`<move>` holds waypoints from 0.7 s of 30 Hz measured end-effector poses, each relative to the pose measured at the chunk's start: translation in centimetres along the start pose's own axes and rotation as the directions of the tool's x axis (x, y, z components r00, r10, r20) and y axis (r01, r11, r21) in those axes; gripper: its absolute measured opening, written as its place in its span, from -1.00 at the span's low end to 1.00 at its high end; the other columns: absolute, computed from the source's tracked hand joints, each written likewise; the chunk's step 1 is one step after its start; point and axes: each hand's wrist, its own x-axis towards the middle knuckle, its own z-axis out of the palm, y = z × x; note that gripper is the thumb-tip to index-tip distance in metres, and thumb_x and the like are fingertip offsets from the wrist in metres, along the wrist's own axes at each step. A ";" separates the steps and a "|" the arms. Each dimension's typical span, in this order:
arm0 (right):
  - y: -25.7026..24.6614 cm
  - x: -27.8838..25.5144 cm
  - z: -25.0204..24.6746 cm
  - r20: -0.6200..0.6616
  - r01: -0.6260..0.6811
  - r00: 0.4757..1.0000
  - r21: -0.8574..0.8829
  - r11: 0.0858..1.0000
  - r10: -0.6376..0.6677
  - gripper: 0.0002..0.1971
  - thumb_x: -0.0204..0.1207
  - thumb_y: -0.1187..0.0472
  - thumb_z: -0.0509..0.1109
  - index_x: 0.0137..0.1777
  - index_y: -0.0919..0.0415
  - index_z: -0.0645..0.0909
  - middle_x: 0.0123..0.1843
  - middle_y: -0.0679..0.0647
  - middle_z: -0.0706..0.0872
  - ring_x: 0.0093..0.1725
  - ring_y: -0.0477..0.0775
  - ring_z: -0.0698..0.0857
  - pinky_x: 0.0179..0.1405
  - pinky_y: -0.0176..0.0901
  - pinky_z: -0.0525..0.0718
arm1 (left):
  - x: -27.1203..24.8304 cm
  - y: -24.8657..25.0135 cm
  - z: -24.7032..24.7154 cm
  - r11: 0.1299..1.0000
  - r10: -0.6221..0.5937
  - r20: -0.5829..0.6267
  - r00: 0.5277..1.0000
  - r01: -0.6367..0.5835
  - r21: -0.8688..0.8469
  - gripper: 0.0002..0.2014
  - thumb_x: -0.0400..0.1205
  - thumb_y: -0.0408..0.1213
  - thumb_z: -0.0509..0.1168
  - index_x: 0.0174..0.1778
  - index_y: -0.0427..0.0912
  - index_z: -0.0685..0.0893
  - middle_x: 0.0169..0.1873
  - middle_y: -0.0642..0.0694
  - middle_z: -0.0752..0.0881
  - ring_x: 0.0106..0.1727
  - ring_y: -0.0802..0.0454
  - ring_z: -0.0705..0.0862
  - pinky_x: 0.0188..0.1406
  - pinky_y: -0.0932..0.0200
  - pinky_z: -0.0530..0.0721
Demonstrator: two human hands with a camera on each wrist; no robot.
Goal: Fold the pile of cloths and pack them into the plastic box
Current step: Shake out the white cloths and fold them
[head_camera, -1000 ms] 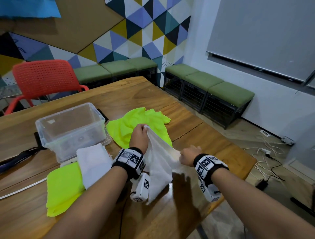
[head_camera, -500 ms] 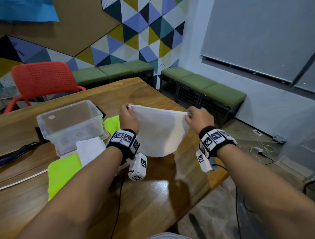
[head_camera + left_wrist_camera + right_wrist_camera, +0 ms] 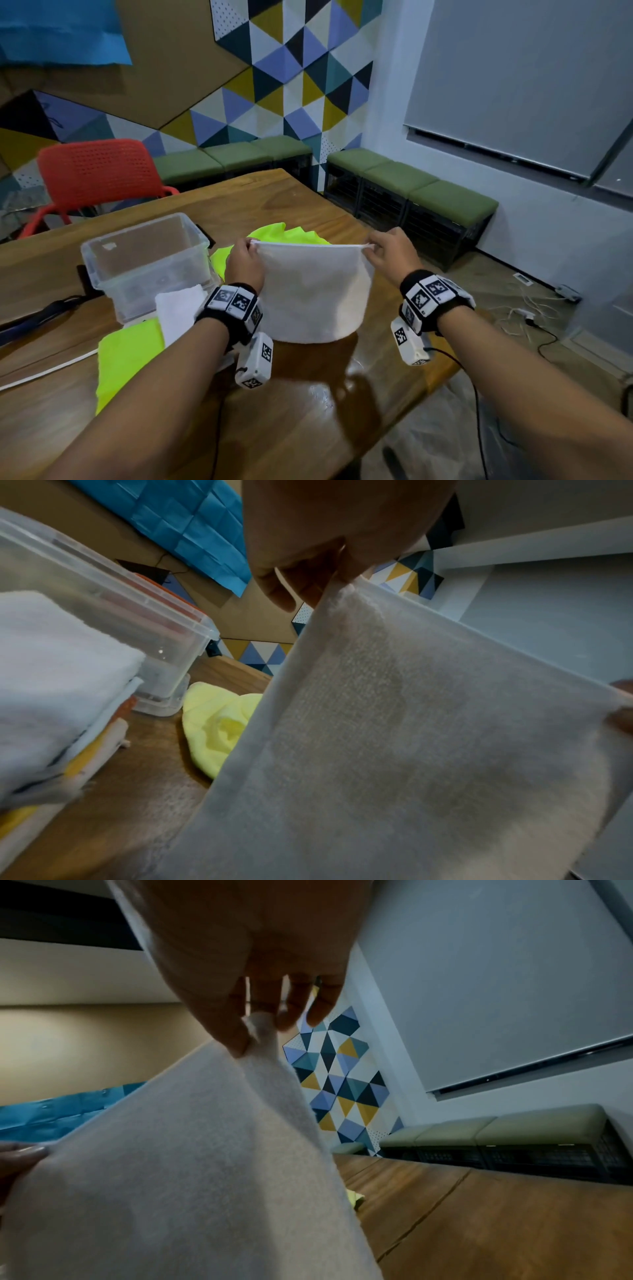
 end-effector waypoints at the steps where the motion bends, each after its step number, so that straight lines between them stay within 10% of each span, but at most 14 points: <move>1: -0.3 -0.2 0.1 0.011 0.042 0.999 -0.054 0.998 -0.041 -0.79 0.58 0.14 0.29 0.14 0.12 0.66 -0.14 -0.01 0.55 0.21 0.20 0.45 0.28 0.05 0.40 | -0.1 -0.2 0.1 1.000 -0.001 0.002 1.000 0.001 0.016 -0.72 0.73 -0.29 0.04 0.22 -0.31 0.57 0.19 -0.35 0.64 0.25 -0.28 0.58 0.20 -0.05 0.50; 8: -0.3 -0.8 2.8 0.289 0.027 0.957 -0.155 0.987 0.020 -0.70 0.42 0.12 0.40 0.16 -0.08 0.64 0.33 0.05 0.42 0.38 0.18 0.33 0.37 -0.01 0.21 | -0.3 -1.0 1.1 0.996 0.035 0.071 0.997 -0.041 0.080 -0.73 0.72 -0.27 0.05 0.19 -0.28 0.59 0.16 -0.29 0.67 0.22 -0.25 0.60 0.19 -0.05 0.52; 12: -1.4 -0.1 3.2 0.423 0.066 0.905 -0.047 0.997 -0.040 -0.36 0.43 -0.13 0.44 0.49 -0.04 0.39 0.55 0.03 0.35 0.53 0.15 0.25 0.48 0.05 0.19 | -1.6 0.0 2.2 0.944 0.299 0.360 0.884 -0.329 0.024 -0.64 0.61 -0.13 0.11 0.07 -0.29 0.69 0.07 -0.22 0.74 0.14 -0.13 0.66 0.14 0.11 0.51; 17: -2.8 2.0 5.1 0.293 -0.037 0.953 0.369 0.929 -0.078 -0.69 0.45 0.08 0.49 0.12 0.23 0.71 0.07 0.06 0.75 0.17 0.03 0.64 0.29 -0.02 0.53 | -3.2 0.9 3.9 0.957 0.275 0.389 0.879 -0.212 -0.197 -0.81 0.62 -0.32 0.31 0.07 0.01 0.49 -0.18 -0.11 0.74 -0.03 -0.04 0.70 0.03 0.10 0.57; 21: -3.2 2.0 5.8 0.276 -0.080 0.956 0.581 0.810 -0.103 -0.80 0.47 0.26 0.48 -0.06 0.42 0.70 -0.27 -0.01 0.64 -0.15 -0.05 0.58 -0.10 -0.24 0.51 | -3.2 0.6 4.2 0.953 0.212 0.368 0.905 -0.108 -0.283 -0.73 0.61 -0.33 0.32 -0.08 0.12 0.38 -0.25 -0.06 0.74 -0.13 0.03 0.71 -0.02 0.17 0.59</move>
